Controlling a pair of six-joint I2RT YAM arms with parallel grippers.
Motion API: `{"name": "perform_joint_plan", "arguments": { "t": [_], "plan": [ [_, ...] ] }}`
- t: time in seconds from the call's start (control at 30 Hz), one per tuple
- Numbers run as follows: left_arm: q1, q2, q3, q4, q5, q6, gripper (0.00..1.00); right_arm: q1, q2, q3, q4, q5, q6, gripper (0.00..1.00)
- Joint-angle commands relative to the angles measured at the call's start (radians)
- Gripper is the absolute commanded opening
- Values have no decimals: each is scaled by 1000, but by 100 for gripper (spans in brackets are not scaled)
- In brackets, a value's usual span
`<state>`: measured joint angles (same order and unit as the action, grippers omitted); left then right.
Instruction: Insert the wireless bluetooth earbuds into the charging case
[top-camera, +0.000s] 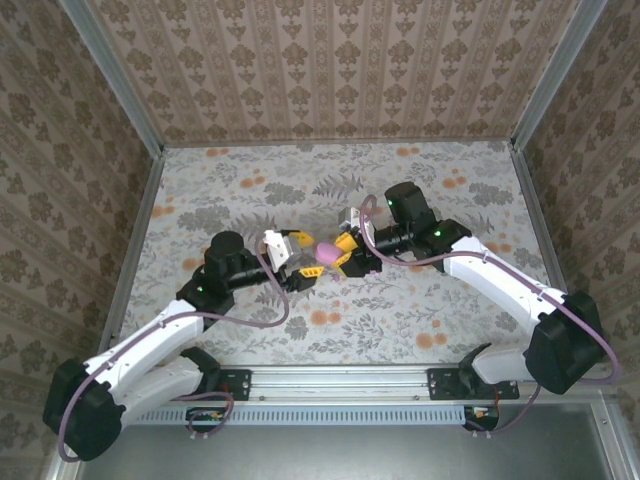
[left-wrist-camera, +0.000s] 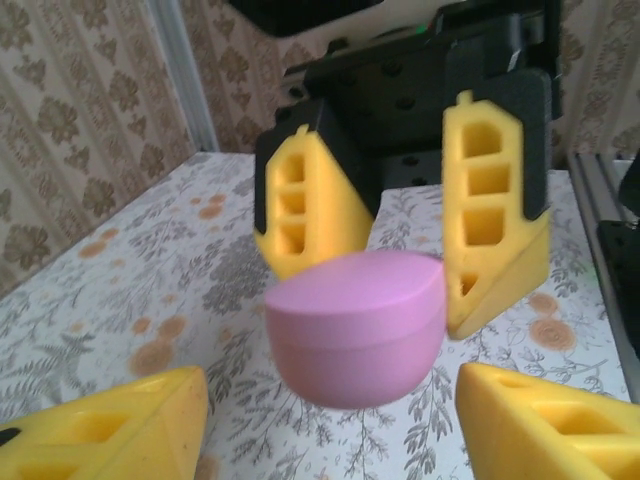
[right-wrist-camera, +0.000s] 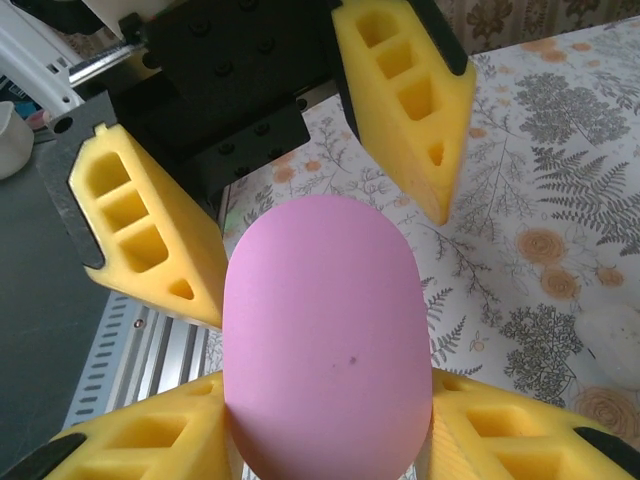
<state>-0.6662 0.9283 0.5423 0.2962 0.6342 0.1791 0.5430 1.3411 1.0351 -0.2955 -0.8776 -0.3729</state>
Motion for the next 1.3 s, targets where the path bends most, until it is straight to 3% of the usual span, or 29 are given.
{"name": "perform_joint_plan", "arguments": {
  "t": [0.0,0.13,0.6,1.27],
  "plan": [
    [4,5,28,49,90,-12,63,-2,-16,-2,18,-47,15,44],
    [4,9,28,38,102,-21,54,-2,-12,-4,45,-58,20,44],
    [-1,29,39,55,99,-47,48,-2,-12,-33,130,-70,33,44],
    [-14,47,64,41,109,-46,48,7,-26,-65,188,-44,28,45]
  ]
}}
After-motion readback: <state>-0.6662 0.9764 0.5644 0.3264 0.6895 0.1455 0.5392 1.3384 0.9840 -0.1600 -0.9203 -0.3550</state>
